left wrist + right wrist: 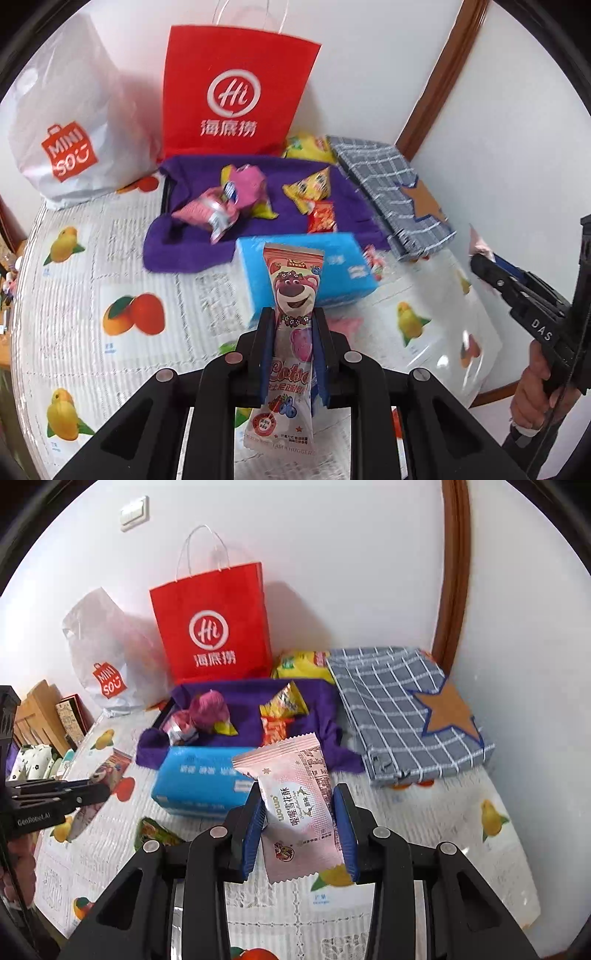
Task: Organize snacks
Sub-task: 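Carry the Lotso stick and pink-white packet over the purple towel with both tools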
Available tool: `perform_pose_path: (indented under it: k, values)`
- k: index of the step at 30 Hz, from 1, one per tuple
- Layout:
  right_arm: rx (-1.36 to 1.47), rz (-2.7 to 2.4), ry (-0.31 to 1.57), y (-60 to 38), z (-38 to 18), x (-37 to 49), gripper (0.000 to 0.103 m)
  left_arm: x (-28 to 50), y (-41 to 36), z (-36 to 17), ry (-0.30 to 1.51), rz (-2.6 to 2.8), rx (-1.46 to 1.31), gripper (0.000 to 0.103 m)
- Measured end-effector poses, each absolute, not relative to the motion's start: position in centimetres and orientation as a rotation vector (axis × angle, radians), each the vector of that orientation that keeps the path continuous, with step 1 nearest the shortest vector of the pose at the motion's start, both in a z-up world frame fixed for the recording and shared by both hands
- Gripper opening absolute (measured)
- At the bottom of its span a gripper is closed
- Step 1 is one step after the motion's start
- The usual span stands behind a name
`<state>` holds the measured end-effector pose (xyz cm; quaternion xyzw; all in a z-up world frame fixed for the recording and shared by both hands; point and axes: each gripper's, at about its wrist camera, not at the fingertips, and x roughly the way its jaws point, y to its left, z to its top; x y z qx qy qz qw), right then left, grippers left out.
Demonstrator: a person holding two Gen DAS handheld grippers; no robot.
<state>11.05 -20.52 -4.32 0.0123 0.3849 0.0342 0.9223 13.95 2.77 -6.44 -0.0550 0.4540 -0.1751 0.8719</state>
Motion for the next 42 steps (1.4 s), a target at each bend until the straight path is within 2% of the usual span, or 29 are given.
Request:
perform_pose_path:
  k: [15,28,33,42]
  values:
    - [-0.032,0.163,0.747,-17.2,-2.2,20.8,0.037,22.1,2.1,-3.3,0.871,-0.311,-0.131,0.019]
    - [-0.031,0.198,0.773,-15.2,-4.8,30.8,0.037,30.2,4.3,-4.8,0.901,-0.246,-0.188,0.019]
    - [-0.015,0.24,0.807,-14.9,-7.1,32.5,0.037,31.7,4.7,-7.4,0.953,-0.211,-0.161,0.019]
    - [-0.032,0.221,0.863,-16.2,-9.4,34.0,0.037,32.5,6.6,-8.4,0.958,-0.173,-0.194,0.019]
